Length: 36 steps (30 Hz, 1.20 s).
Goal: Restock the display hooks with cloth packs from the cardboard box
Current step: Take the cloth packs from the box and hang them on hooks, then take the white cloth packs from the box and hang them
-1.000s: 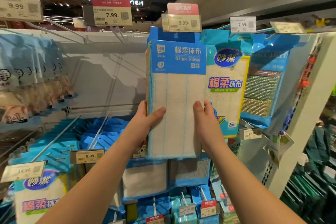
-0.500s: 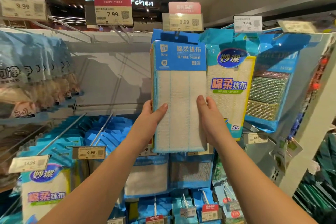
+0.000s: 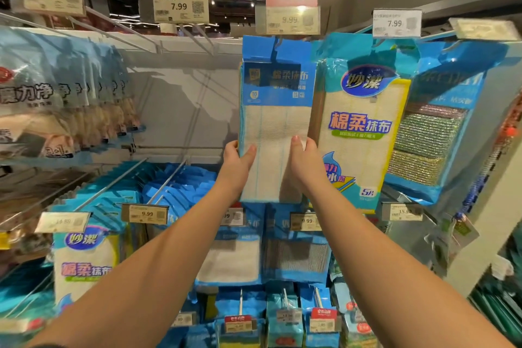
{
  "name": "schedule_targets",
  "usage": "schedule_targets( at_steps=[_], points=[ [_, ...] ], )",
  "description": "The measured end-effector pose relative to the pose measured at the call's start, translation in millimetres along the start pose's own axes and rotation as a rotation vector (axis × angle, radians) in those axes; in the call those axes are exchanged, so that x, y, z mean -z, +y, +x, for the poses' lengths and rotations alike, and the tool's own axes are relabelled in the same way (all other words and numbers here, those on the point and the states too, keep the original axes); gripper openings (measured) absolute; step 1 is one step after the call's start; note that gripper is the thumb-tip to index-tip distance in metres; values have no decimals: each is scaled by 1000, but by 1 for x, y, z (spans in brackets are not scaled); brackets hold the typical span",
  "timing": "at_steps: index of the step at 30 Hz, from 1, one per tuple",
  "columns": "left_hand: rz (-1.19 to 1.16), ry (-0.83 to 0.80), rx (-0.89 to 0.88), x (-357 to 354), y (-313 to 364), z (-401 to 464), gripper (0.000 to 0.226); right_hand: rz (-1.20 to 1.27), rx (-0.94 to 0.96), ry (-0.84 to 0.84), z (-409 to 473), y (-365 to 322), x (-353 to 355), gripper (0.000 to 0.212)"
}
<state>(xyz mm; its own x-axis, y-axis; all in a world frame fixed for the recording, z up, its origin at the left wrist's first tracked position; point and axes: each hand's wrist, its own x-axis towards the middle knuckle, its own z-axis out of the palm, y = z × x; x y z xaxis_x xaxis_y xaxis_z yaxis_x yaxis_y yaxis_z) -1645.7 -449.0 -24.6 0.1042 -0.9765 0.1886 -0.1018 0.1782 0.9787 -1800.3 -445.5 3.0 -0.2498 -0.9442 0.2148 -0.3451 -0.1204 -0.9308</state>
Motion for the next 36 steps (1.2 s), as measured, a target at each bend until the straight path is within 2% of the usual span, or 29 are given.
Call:
schedule_targets(
  at_steps=[5,10,14,18,20,25,27,31,36],
  points=[
    [136,59,-7,1,-16,3,42,-67,28,51,-6,15,-11,53],
    [240,61,31,18,-24,-19,68,-250,111,108,-49,30,-14,70],
    [319,74,-12,60,-36,-59,57,-356,167,140,-97,43,-19,73],
    [380,84,-37,137,-52,-114,42,-474,193,185,-155,47,-43,66],
    [412,103,4,189,-66,-151,38,-503,193,82,-192,47,-72,56],
    [488,61,200,329,-112,-256,12,-565,97,-433,-304,34,-179,27],
    [536,89,279,387,-130,-302,10,-640,102,-620,-351,32,-231,29],
    [607,166,459,504,-162,-403,23,-751,91,-965,-445,33,-341,30],
    [738,230,692,621,-195,-516,22,-798,192,-1239,-555,30,-452,29]
  ],
)
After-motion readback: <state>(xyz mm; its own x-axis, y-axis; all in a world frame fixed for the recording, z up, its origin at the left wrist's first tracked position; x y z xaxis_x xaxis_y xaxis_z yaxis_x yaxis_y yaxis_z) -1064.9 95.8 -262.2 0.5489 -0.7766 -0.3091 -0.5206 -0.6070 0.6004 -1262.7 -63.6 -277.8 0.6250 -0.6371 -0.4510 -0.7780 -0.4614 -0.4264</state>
